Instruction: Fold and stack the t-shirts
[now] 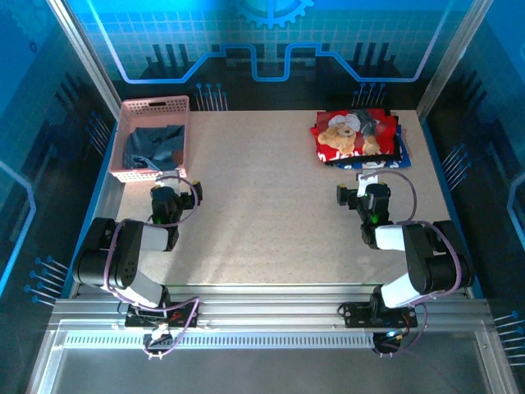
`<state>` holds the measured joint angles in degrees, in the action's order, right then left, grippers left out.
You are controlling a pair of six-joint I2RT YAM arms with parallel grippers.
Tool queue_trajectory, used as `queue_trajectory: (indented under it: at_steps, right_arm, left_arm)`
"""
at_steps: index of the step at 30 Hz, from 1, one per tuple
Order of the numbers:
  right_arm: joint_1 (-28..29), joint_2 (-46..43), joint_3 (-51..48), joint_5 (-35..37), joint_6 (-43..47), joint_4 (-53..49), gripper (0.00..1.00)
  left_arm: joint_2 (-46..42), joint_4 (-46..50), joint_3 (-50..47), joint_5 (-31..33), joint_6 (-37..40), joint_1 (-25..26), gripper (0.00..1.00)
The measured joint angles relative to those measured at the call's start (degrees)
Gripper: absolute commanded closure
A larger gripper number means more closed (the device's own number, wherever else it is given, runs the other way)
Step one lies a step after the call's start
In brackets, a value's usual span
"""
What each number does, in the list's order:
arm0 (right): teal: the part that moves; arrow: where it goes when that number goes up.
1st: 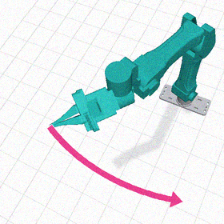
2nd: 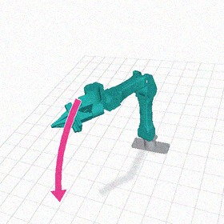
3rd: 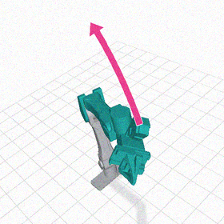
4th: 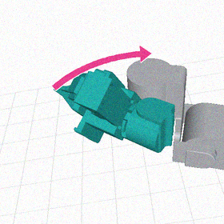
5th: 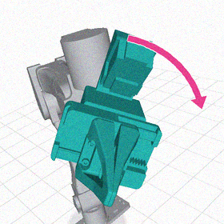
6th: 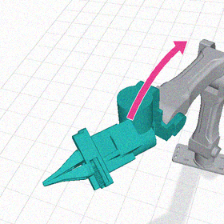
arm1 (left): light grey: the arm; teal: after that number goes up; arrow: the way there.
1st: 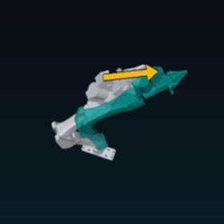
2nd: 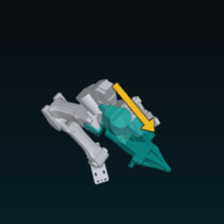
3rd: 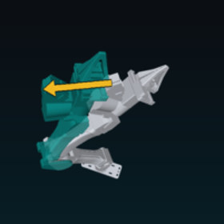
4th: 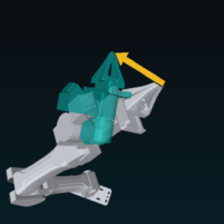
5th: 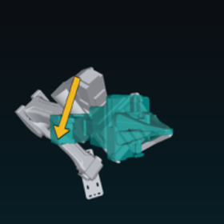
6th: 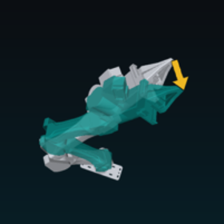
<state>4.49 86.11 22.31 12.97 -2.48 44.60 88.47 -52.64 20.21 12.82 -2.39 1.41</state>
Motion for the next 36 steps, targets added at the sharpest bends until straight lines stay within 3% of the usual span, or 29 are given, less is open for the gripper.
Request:
queue_trajectory:
  at_steps: [16, 20, 23, 27, 30, 33, 36]
  right_arm:
    - [0.04, -0.39, 0.81, -0.39, 0.24, -2.27, 0.0]
    - [1.29, -6.64, 7.43, 0.37, -0.22, -16.2, 0.0]
    - [3.52, -16.55, 9.73, 0.0, -0.42, -22.84, 0.0]
    - [6.54, -26.32, 13.94, -3.37, -1.36, -35.67, 0.0]
    - [8.15, -29.77, 18.18, -8.13, -3.1, -46.64, 0.0]
    - [9.49, -30.6, 23.54, -13.38, -5.51, -56.87, 0.0]
    - [11.76, -29.16, 30.45, -17.07, -7.67, -66.18, 0.0]
  left_arm:
    - [-0.79, 0.76, -0.02, 0.04, 0.92, 0.57, 0.01]
    - [-11.41, 7.34, -0.33, 1.25, 2.73, 4.46, 0.01]
    - [-24.04, 12.66, -0.46, 2.08, 2.27, 7.96, 0.01]
    - [-37.55, 23.28, 0.39, 3.85, -0.79, 12.11, 0.01]
    - [-42.49, 36.81, 5.57, 5.7, -5.18, 13.03, 0.01]
    - [-40.11, 54.01, 18.82, 7.13, -9.84, 11.87, 0.01]
    - [-30.6, 69.81, 38.29, 5.46, -13.79, 8.24, 0.01]
